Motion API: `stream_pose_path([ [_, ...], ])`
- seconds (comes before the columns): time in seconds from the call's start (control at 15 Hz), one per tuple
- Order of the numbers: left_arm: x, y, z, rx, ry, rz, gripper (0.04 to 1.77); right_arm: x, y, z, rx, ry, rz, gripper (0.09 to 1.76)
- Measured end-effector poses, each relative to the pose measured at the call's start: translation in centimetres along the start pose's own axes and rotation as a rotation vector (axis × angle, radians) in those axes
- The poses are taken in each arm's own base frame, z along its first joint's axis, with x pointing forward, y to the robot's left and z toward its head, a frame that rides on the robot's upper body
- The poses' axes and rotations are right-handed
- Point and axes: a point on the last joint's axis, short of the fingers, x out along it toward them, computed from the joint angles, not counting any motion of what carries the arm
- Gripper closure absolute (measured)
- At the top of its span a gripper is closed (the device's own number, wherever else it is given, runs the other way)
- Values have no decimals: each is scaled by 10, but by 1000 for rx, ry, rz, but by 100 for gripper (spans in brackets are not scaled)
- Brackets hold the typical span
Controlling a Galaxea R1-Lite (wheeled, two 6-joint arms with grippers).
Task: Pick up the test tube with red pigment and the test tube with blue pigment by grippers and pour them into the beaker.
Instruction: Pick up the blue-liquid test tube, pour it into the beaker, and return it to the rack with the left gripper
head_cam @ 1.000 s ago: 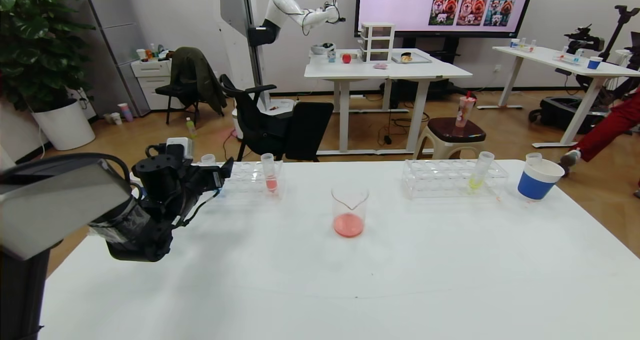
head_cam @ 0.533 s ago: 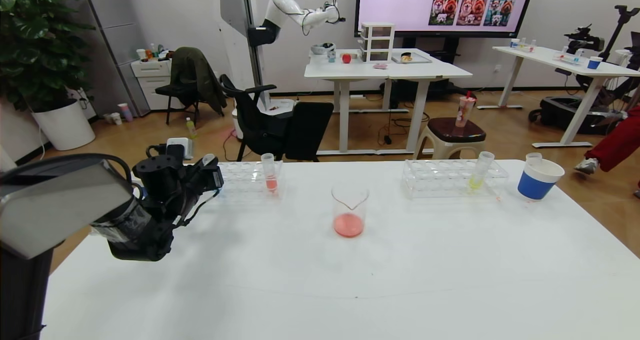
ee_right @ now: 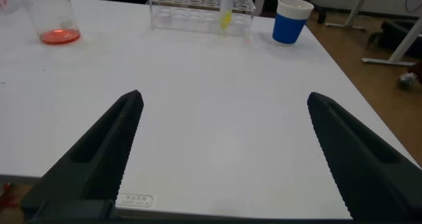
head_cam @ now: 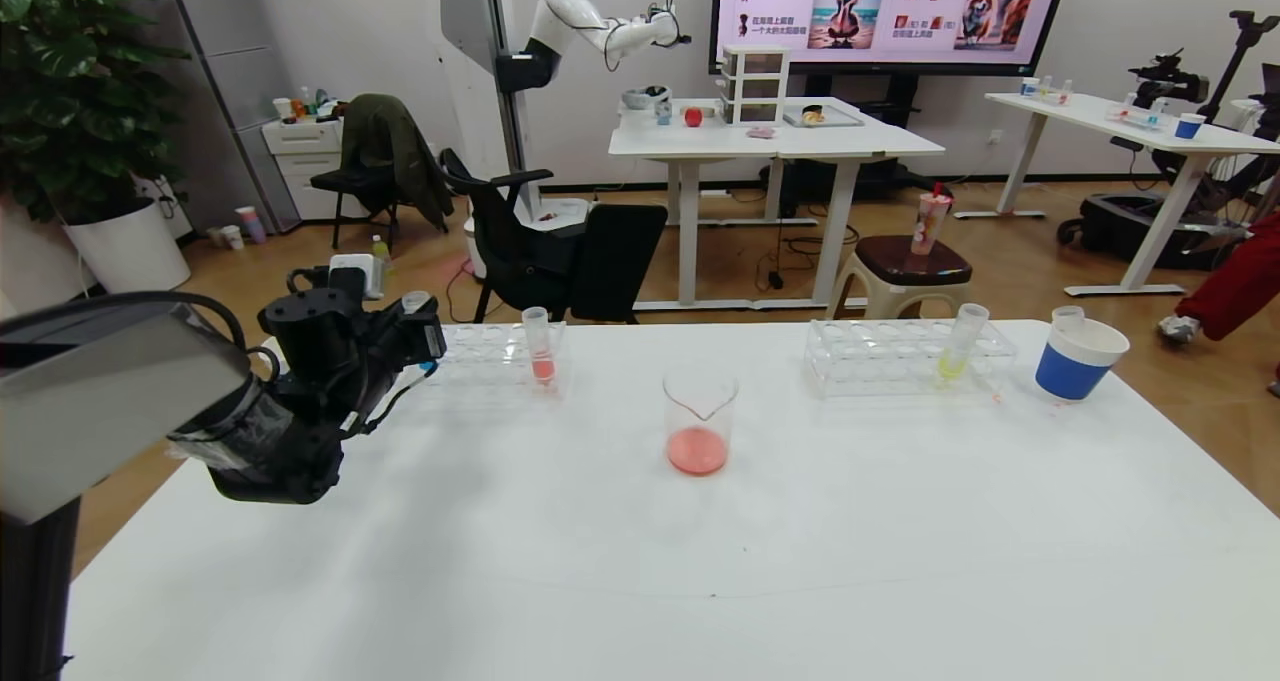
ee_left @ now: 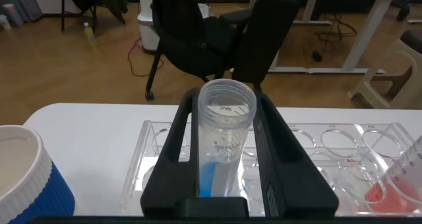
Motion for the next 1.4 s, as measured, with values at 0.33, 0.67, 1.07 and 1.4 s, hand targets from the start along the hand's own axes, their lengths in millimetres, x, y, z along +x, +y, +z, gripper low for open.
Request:
stream_pose_path([
  [0.33, -6, -9, 57, -2, -22, -24, 130, 0, 0, 0, 0, 0, 0, 11],
  [0.67, -23, -54, 102, -10, -93, -145, 130, 0, 0, 0, 0, 0, 0, 11],
  [1.07, -46, -131, 132, 154, -240, -478, 130, 0, 0, 0, 0, 0, 0, 11],
  [1.4, -62, -166, 125, 337, -361, -786, 130, 0, 0, 0, 0, 0, 0, 11],
])
